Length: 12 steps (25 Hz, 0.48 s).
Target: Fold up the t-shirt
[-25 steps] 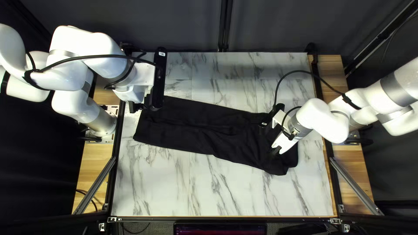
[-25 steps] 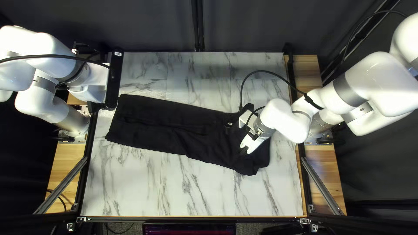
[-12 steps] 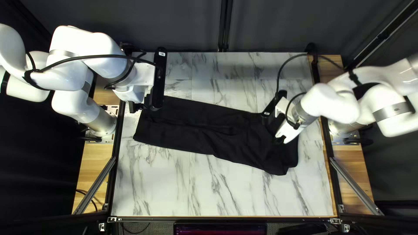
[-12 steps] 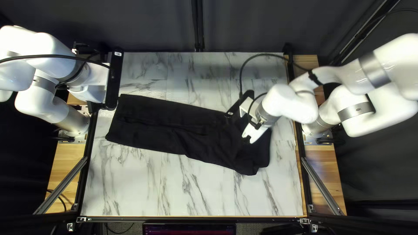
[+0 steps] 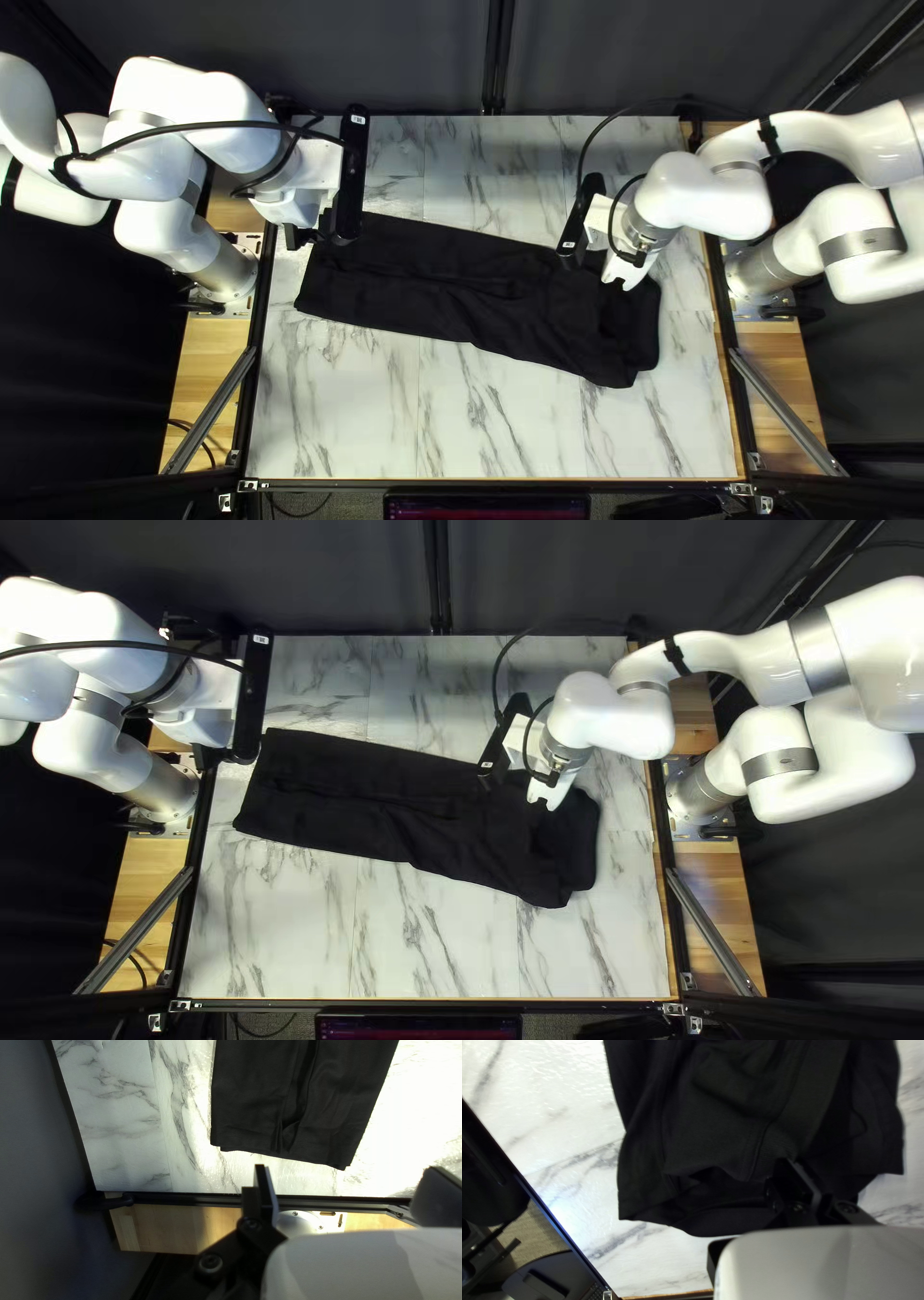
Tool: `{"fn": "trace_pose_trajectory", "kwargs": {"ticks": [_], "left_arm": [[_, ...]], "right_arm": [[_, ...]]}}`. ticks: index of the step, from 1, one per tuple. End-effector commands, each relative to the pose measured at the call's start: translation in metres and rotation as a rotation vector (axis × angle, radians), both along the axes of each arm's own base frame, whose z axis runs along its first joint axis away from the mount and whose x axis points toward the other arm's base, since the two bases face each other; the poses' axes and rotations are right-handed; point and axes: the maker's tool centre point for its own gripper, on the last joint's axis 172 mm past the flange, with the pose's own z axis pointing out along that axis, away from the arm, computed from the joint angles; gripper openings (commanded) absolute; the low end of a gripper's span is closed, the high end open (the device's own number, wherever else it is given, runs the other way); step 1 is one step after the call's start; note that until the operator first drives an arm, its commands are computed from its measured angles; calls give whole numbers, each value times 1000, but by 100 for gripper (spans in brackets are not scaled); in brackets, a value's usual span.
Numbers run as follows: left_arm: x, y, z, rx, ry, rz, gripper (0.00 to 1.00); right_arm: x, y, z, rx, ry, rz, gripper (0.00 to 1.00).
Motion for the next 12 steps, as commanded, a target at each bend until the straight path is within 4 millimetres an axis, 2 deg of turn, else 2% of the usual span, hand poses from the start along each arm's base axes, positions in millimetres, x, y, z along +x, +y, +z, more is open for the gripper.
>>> {"fn": "trace_pose_trajectory", "kwargs": {"ticks": [1, 12], "left_arm": [[0, 0, 0, 0, 0, 0, 100], [0, 0, 0, 0, 0, 0, 100]], "right_arm": [[-5, -2, 6, 6, 0, 11, 0], [-13, -13, 44, -114, -56, 52, 0]]}}
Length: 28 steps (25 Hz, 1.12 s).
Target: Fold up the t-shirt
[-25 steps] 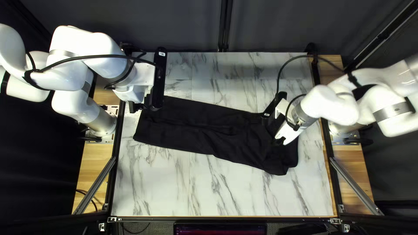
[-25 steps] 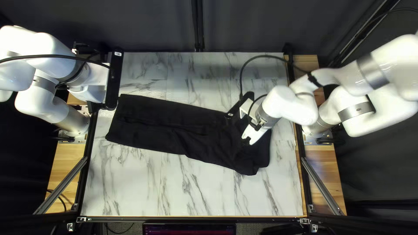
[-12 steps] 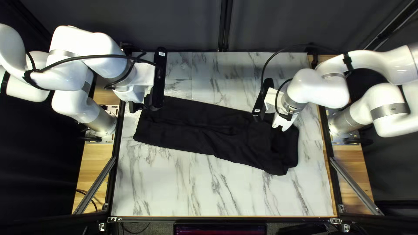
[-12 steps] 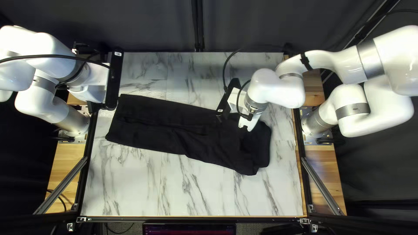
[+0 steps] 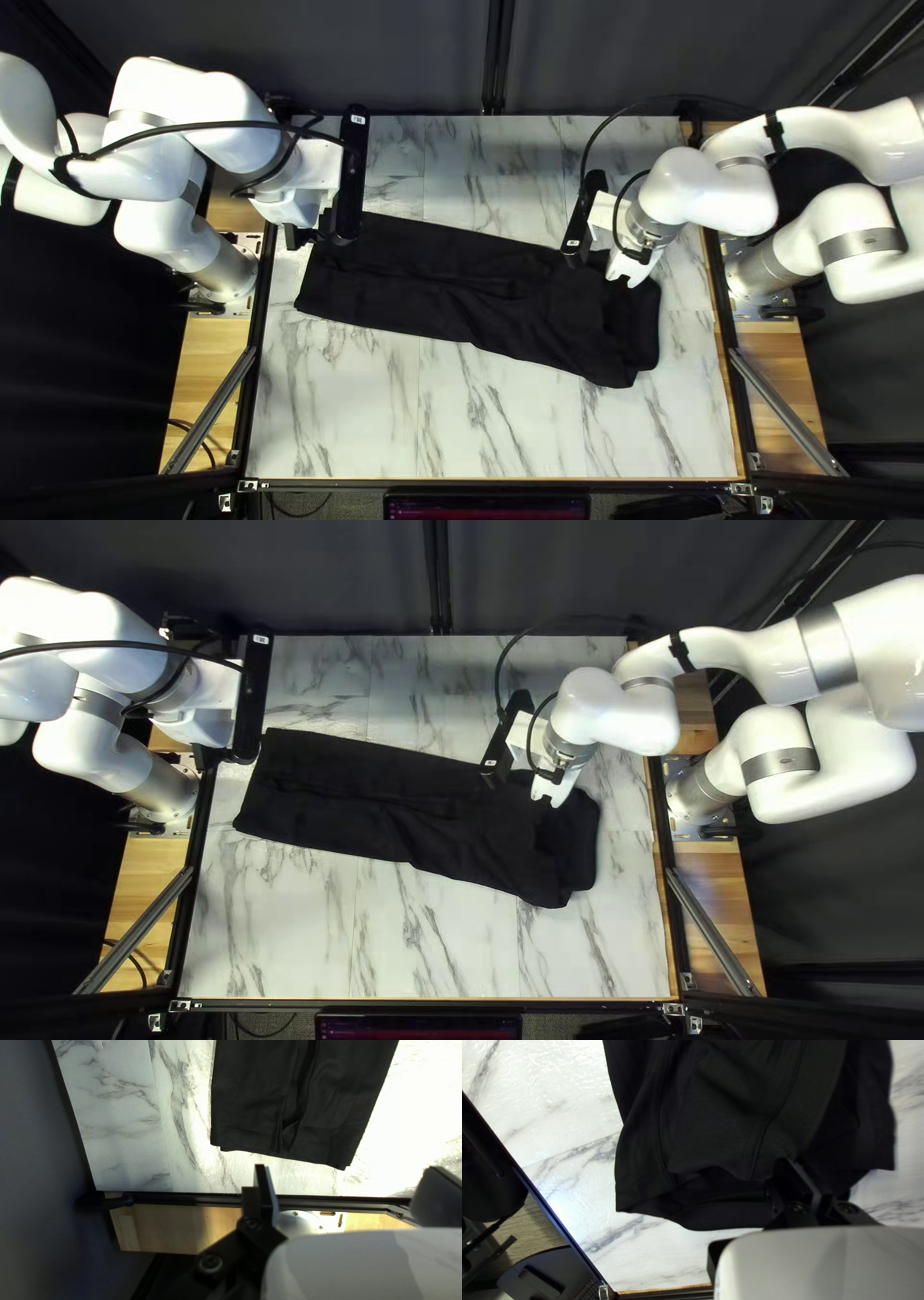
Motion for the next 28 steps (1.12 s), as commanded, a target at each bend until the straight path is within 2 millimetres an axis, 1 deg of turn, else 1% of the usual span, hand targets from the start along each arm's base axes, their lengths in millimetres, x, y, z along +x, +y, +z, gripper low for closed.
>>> {"fn": "trace_pose_trajectory", "kwargs": {"ticks": [1, 3, 6, 12, 17, 21, 25, 28], "left_arm": [[0, 0, 0, 0, 0, 0, 100], [0, 0, 0, 0, 0, 0, 100], [0, 0, 0, 0, 0, 0, 100], [0, 0, 0, 0, 0, 0, 100], [0, 0, 0, 0, 0, 0, 100], [0, 0, 0, 0, 0, 0, 100], [0, 0, 0, 0, 0, 0, 100], [0, 0, 0, 0, 0, 0, 100]], "right_arm": [[-4, -7, 15, -47, -19, 5, 0], [-2, -11, 25, -66, -24, 12, 0], [3, -15, 32, -87, -24, 23, 0], [4, -20, 34, -115, -22, 43, 0], [-4, -26, 41, -140, -17, 51, 0], [-13, -33, 37, -153, -5, 52, 0], [-19, -29, 29, -153, 6, 53, 0], [-21, -25, 19, -146, 15, 57, 0]]}}
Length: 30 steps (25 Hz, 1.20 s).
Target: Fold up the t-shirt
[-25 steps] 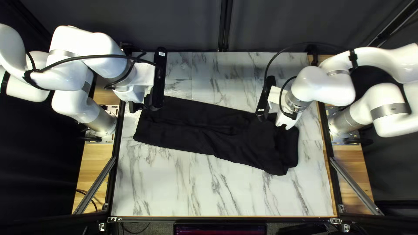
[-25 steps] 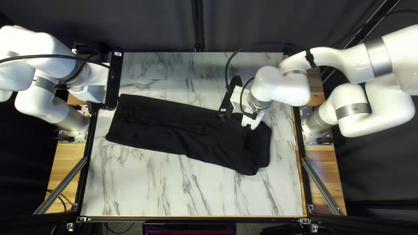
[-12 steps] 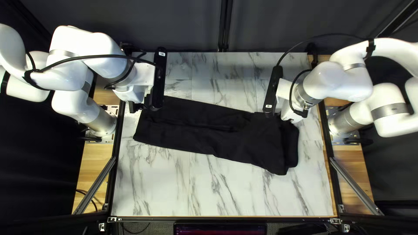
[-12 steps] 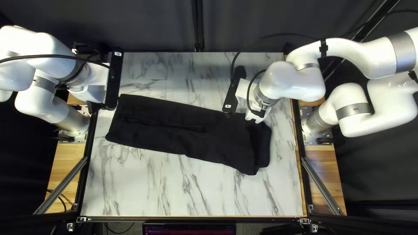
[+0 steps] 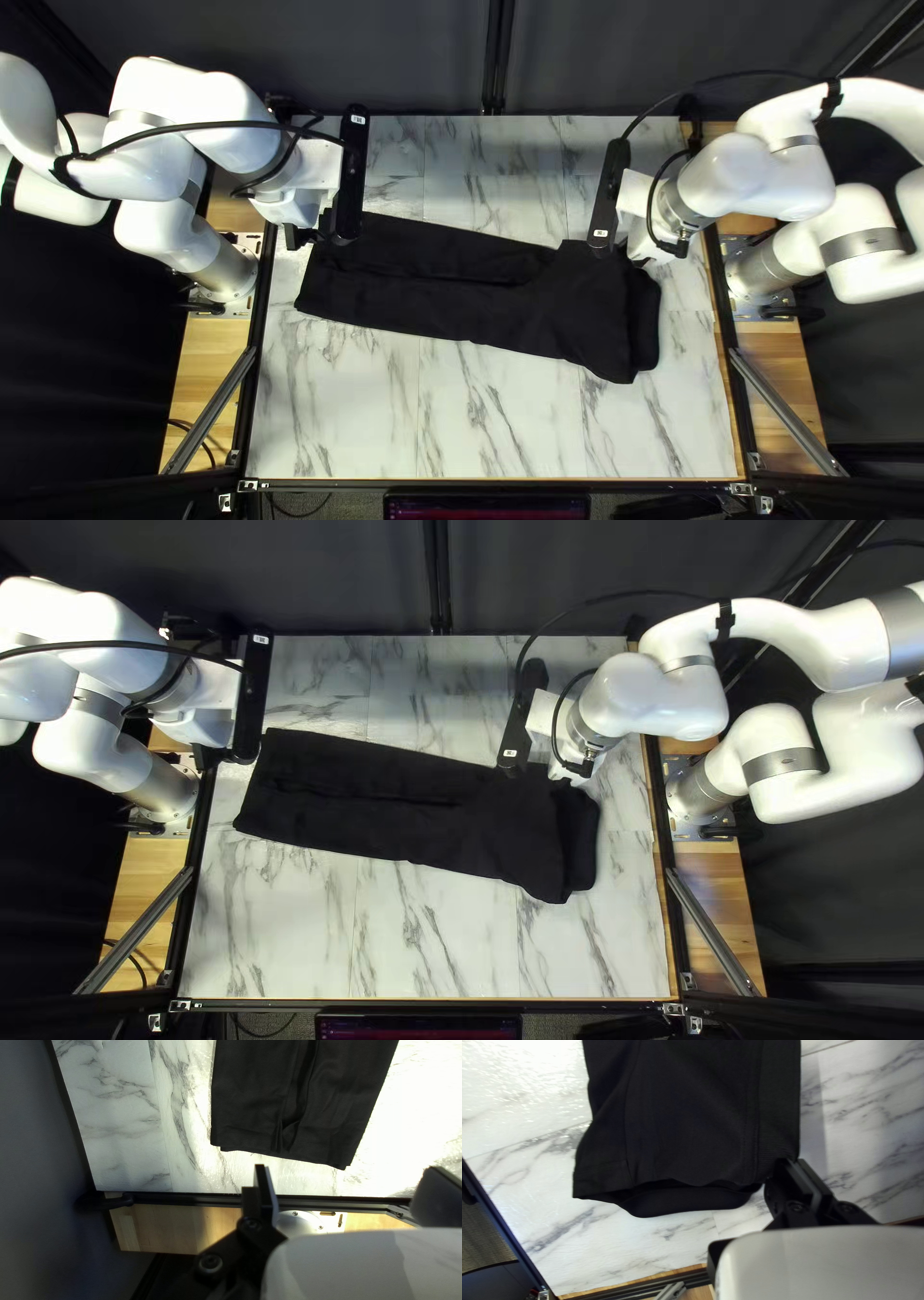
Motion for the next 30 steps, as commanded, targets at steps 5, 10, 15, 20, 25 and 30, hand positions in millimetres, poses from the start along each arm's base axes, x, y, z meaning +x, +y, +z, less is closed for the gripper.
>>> {"fn": "trace_pose_trajectory", "kwargs": {"ticks": [5, 10, 15, 20, 25, 30], "left_arm": [[0, 0, 0, 0, 0, 0, 100], [0, 0, 0, 0, 0, 0, 100], [0, 0, 0, 0, 0, 0, 100], [0, 0, 0, 0, 0, 0, 100], [0, 0, 0, 0, 0, 0, 100], [0, 0, 0, 0, 0, 0, 100]], "right_arm": [[26, 14, -15, 11, 1, 52, 0], [69, 45, -23, -28, 20, 117, 0], [90, 79, -44, -60, 55, 140, 0], [74, 100, -68, -52, 87, 152, 0], [54, 121, -82, -12, 114, 206, 0], [63, 142, -100, 25, 147, 309, 0]]}}
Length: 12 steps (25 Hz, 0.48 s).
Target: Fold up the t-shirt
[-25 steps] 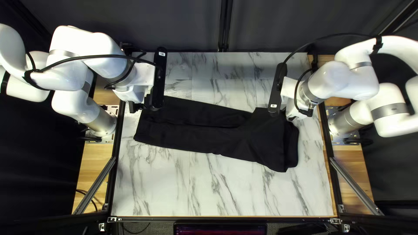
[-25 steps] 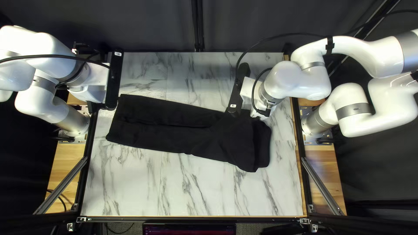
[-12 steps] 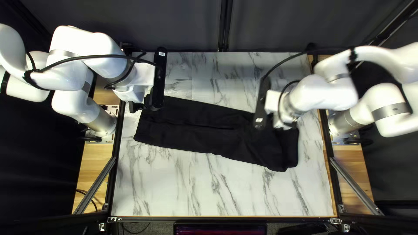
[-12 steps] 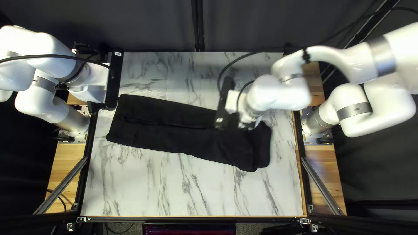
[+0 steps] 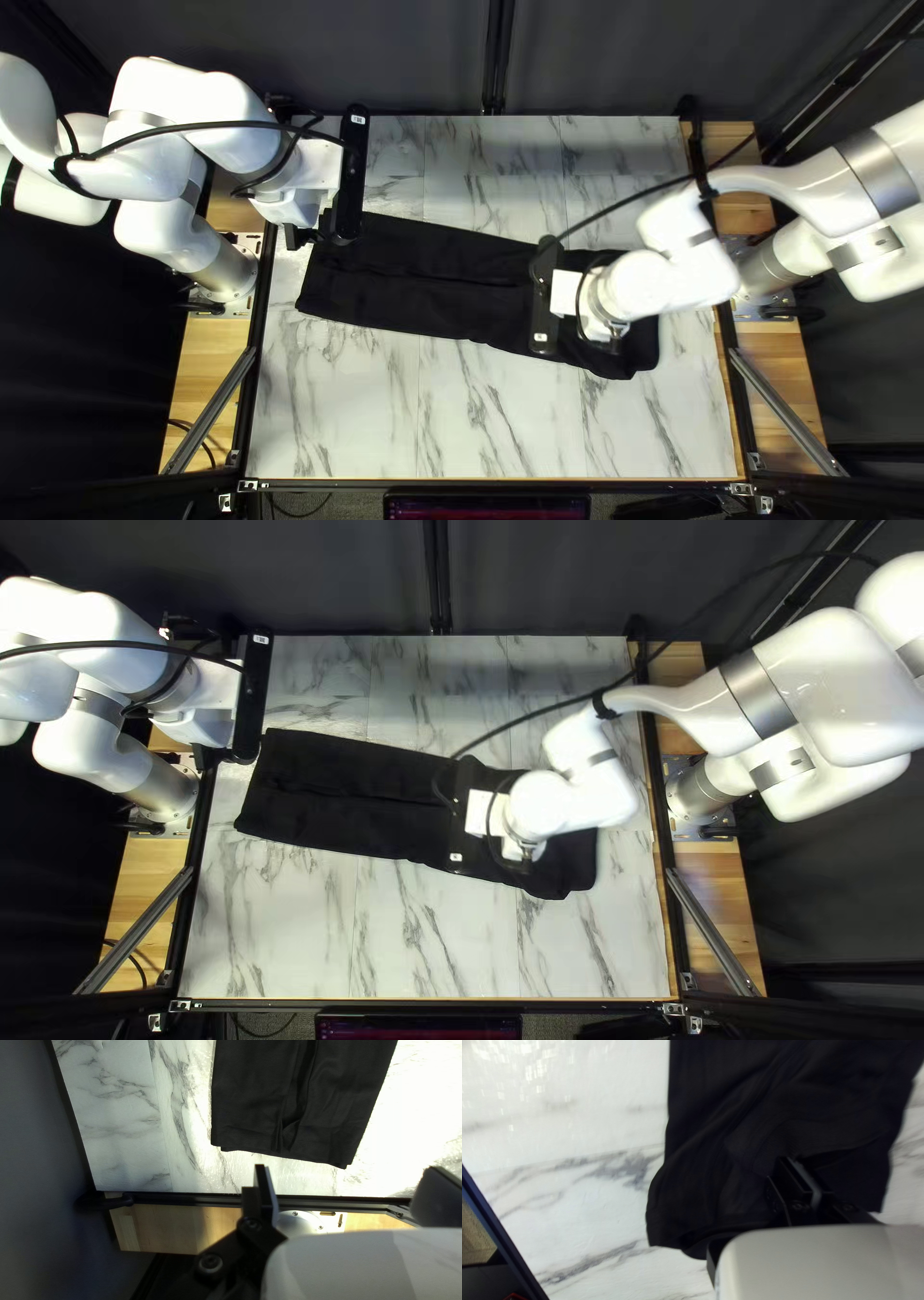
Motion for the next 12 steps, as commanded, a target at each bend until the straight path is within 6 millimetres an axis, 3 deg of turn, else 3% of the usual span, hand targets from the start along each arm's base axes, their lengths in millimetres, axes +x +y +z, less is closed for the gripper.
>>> {"fn": "trace_pose_trajectory", "kwargs": {"ticks": [1, 4, 5, 6, 9, 12], "left_arm": [[0, 0, 0, 0, 0, 0, 100], [0, 0, 0, 0, 0, 0, 100], [0, 0, 0, 0, 0, 0, 100], [0, 0, 0, 0, 0, 0, 100], [0, 0, 0, 0, 0, 0, 100], [0, 0, 0, 0, 0, 0, 100]], "right_arm": [[11, 20, -12, 36, 29, 95, 0], [11, 31, -19, 51, 68, 163, 0], [9, 32, -20, 60, 78, 177, 61], [6, 31, -18, 71, 80, 186, 100], [1, 20, -4, 97, 55, 173, 100], [-3, -4, 19, 128, -2, 115, 100]]}}
